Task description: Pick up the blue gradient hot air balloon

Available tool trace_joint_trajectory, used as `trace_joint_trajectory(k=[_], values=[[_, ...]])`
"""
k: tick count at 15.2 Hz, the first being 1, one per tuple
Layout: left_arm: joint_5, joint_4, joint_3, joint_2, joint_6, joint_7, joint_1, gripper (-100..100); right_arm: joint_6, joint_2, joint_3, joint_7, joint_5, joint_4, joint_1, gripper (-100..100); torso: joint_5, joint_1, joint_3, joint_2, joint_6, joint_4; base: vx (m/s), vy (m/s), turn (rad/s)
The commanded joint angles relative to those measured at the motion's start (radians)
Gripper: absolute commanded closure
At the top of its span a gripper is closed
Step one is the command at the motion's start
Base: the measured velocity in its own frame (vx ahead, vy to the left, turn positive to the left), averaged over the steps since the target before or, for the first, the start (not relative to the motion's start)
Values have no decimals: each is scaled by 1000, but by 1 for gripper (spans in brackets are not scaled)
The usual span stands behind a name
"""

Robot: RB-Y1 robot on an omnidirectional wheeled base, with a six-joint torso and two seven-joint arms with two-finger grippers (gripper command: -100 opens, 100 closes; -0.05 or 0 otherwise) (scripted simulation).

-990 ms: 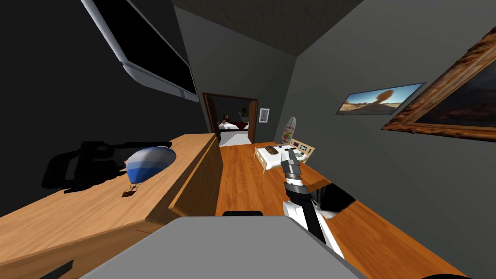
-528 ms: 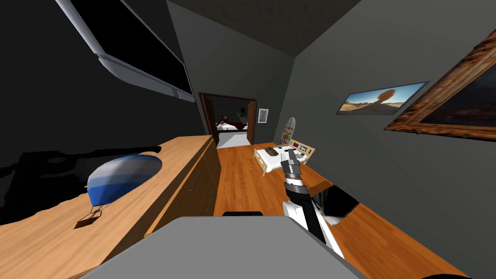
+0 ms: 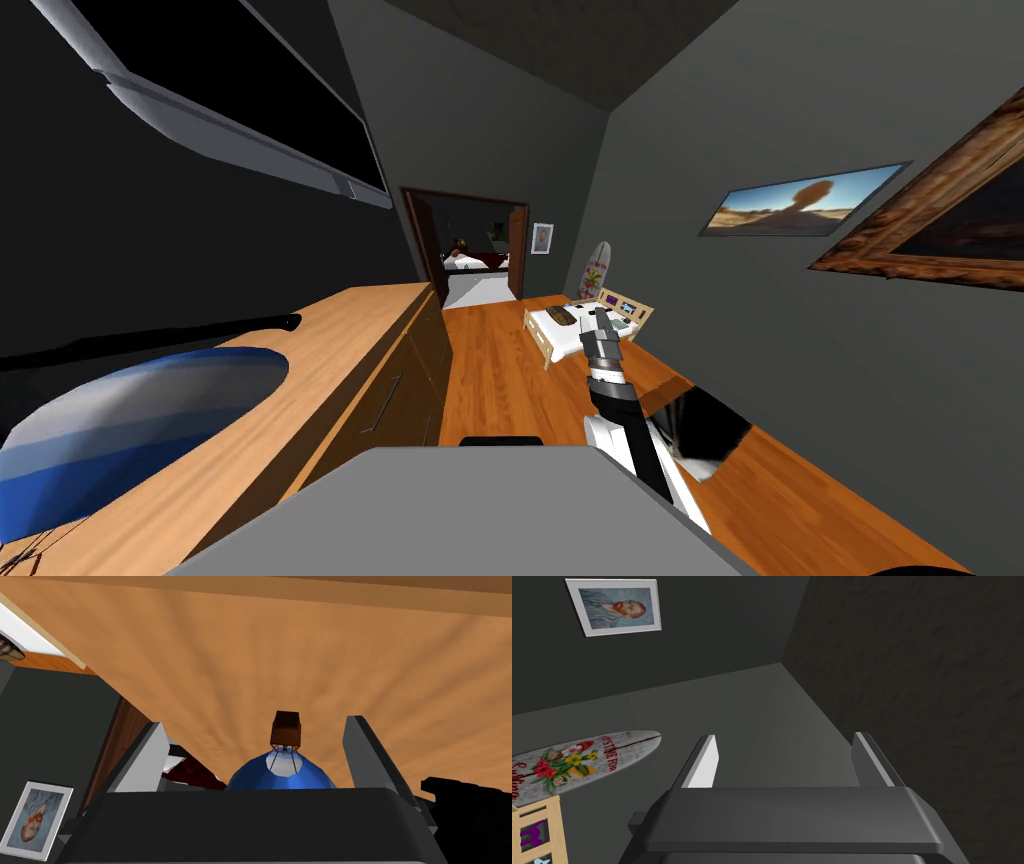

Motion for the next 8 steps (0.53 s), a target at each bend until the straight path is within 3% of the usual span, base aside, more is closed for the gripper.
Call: trace_joint_trajectory(k=[1,7,8], values=[[-5,26,29,22,-16,6,50,-100,0,0,0,0,0,0,0,0,0,0,0,0,0,0,179,40,-51],[-14,59,75,54,-36,16,135,-100,0,0,0,0,0,0,0,0,0,2,-1,-2,0,0,169,54,-34],[-13,52,66,49,-31,15,119,-100,0,0,0,0,0,0,0,0,0,1,-1,-1,0,0,83,29,-12]])
